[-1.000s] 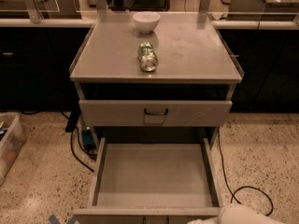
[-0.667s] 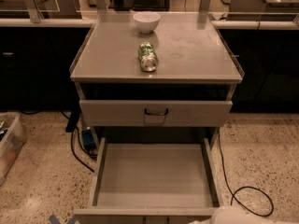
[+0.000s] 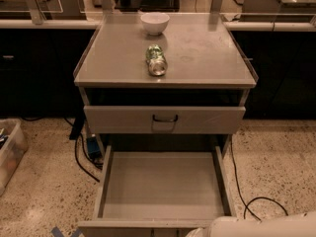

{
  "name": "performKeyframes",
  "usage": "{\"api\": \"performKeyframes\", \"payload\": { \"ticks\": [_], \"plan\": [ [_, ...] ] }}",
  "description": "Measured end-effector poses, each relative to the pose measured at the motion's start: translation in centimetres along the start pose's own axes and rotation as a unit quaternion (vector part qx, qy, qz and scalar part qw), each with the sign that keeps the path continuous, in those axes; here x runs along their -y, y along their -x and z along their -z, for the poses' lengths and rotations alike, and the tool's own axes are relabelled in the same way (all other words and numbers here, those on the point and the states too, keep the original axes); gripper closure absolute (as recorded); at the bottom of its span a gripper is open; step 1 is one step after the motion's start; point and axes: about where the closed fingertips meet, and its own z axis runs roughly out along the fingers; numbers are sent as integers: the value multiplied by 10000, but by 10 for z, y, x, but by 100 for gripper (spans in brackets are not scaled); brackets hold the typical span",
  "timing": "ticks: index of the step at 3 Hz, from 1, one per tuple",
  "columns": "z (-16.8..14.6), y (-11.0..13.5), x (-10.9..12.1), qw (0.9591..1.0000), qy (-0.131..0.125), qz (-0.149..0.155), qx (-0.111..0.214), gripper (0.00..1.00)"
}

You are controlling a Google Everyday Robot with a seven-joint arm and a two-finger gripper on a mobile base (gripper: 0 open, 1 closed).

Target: Close middle drawer

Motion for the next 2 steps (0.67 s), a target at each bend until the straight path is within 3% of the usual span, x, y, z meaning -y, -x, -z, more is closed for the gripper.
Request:
{"api": "performKeyframes", "payload": {
  "ticks": [1, 2],
  "plan": [
    [0, -4, 0, 10000, 43, -74, -5, 100],
    [-21, 1, 12, 9983, 210, -479, 270, 100]
  ]
}}
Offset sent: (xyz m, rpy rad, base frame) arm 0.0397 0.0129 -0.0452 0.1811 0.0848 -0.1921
